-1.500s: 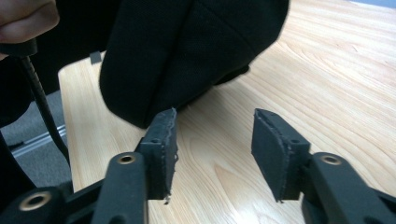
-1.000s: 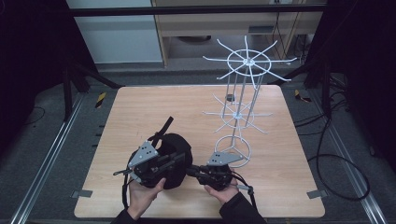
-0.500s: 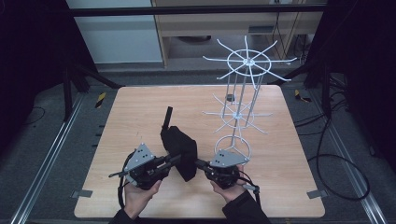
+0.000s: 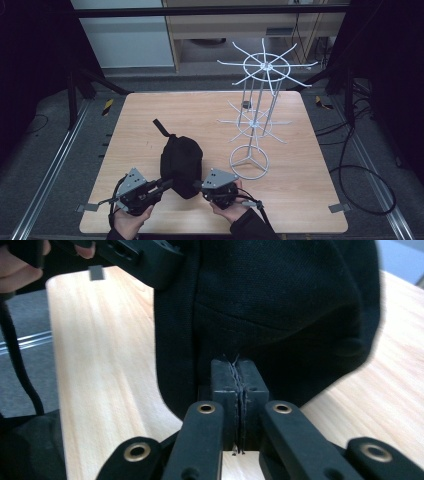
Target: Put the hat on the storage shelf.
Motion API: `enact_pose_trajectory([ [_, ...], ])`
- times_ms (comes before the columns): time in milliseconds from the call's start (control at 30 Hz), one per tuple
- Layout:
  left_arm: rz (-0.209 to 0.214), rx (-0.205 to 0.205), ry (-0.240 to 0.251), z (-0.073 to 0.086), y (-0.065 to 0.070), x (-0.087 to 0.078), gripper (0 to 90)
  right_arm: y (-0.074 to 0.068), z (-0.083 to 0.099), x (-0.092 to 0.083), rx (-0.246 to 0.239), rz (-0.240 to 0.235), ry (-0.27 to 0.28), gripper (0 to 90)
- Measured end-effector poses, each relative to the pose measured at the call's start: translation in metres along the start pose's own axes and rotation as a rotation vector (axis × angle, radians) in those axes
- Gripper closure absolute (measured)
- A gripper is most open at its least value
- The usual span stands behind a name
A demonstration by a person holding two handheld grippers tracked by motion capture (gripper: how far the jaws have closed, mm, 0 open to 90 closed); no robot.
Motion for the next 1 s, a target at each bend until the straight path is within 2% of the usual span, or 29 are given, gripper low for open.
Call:
enact_pose_trajectory([
  [100, -0.022, -0.025, -0.006, 0.006, -0.013, -0.005, 78.1, -0.001, 0.001, 0.002, 0.021, -0.004, 0.002, 80.2],
  [200, -0.05, -0.044, -0.02, 0.012, -0.024, -0.008, 78.1, 0.006, 0.006, -0.003, 0.045, 0.018, 0.017, 76.2],
  [233, -0.061, -0.05, -0.026, 0.015, -0.029, -0.008, 78.1, 0.013, 0.011, -0.009, 0.065, 0.041, 0.027, 73.4],
  [267, -0.073, -0.052, -0.036, 0.018, -0.033, -0.009, 78.1, 0.013, 0.011, -0.009, 0.065, 0.041, 0.027, 73.4],
  [400, -0.128, -0.065, -0.078, 0.028, -0.051, -0.007, 78.1, 0.027, 0.026, -0.021, 0.114, 0.084, 0.02, 67.0],
  [500, -0.165, -0.07, -0.13, 0.04, -0.065, -0.002, 78.3, 0.033, 0.034, -0.026, 0.135, 0.109, 0.012, 64.2],
  [567, -0.174, -0.079, -0.157, 0.046, -0.069, 0.0, 78.3, 0.036, 0.038, -0.029, 0.139, 0.123, 0.006, 62.7],
  [700, -0.194, -0.066, -0.211, 0.055, -0.072, 0.002, 78.5, 0.04, 0.044, -0.033, 0.147, 0.137, -0.003, 61.2],
  [800, -0.21, -0.06, -0.249, 0.06, -0.073, 0.001, 69.1, 0.044, 0.048, -0.037, 0.156, 0.151, -0.006, 60.3],
  [900, -0.224, -0.068, -0.239, 0.06, -0.073, -0.002, 60.5, 0.048, 0.051, -0.043, 0.163, 0.168, -0.003, 59.5],
  [1000, -0.24, -0.062, -0.207, 0.056, -0.073, -0.009, 52.0, 0.053, 0.055, -0.052, 0.179, 0.183, 0.003, 58.2],
])
Point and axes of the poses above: each handheld gripper's, and its own axes: x roughly forward along the jaws, z roughly out of its underside, y roughly to its right, the point moved 8 cm from there along x, roughly forward along the jaws, and after that the axes turned 8 degrees about -z, right-handed, at the moved point
